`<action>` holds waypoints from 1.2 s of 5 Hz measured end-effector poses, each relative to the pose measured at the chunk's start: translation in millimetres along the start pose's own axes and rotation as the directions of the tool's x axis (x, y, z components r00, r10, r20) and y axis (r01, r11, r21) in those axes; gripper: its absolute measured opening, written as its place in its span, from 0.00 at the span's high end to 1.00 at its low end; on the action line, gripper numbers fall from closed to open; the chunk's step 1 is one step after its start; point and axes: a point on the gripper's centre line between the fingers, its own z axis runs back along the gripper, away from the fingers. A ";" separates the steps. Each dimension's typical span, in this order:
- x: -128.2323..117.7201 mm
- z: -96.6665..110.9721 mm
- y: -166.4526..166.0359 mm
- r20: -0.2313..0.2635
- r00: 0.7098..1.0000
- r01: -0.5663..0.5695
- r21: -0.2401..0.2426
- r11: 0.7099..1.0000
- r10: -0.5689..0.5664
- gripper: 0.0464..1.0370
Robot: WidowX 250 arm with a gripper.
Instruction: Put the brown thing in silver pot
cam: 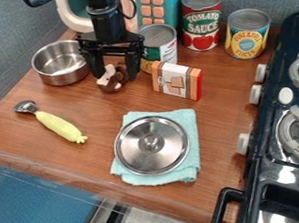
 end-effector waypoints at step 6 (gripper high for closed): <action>5.5 -34.2 18.7 -0.066 0.997 -0.035 0.035 0.999 0.037 0.37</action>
